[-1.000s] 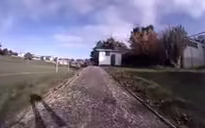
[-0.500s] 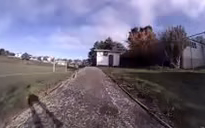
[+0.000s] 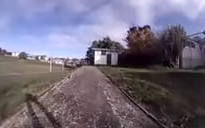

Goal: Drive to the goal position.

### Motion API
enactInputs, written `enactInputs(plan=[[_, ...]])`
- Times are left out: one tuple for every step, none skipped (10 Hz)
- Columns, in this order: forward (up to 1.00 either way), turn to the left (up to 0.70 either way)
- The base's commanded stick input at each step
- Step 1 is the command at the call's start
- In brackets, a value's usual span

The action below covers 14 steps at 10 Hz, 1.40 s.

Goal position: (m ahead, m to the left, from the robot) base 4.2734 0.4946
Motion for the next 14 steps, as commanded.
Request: enactInputs(plan=[[0.70, -0.14], [0.70, -0.14], [0.70, -0.14], [0.70, -0.14], [0.70, -0.14], [0.70, -0.14], [0.70, -0.14], [0.70, -0.14], [0.70, -0.14], [0.70, -0.14], [0.70, -0.14], [0.70, -0.14], [0.70, -0.14], [0.70, -0.14]])
